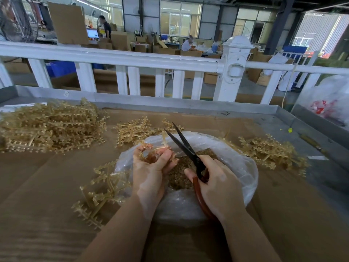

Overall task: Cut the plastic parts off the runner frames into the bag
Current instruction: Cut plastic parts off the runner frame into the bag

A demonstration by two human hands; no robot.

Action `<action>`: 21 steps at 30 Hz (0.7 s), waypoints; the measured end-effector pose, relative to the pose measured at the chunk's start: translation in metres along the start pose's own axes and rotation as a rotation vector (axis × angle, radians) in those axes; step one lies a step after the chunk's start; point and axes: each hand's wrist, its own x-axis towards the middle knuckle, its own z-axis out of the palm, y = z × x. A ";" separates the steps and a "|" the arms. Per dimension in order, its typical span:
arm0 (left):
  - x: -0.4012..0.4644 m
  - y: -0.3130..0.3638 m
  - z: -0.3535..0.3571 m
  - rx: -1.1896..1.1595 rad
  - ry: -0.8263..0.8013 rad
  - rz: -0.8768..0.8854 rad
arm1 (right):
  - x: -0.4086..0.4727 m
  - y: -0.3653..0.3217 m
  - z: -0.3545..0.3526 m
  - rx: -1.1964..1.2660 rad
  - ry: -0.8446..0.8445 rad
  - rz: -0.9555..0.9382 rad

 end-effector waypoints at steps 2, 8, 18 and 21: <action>0.001 0.000 -0.001 0.011 0.021 0.002 | 0.000 0.000 0.001 -0.001 0.004 0.000; -0.001 0.002 0.001 -0.034 0.029 -0.011 | 0.000 0.001 0.002 -0.005 -0.019 0.003; -0.001 0.003 0.001 -0.036 0.071 0.028 | -0.004 0.000 0.002 -0.081 -0.046 -0.041; -0.001 0.005 0.001 -0.060 0.092 0.004 | -0.004 0.001 0.002 -0.103 -0.066 -0.044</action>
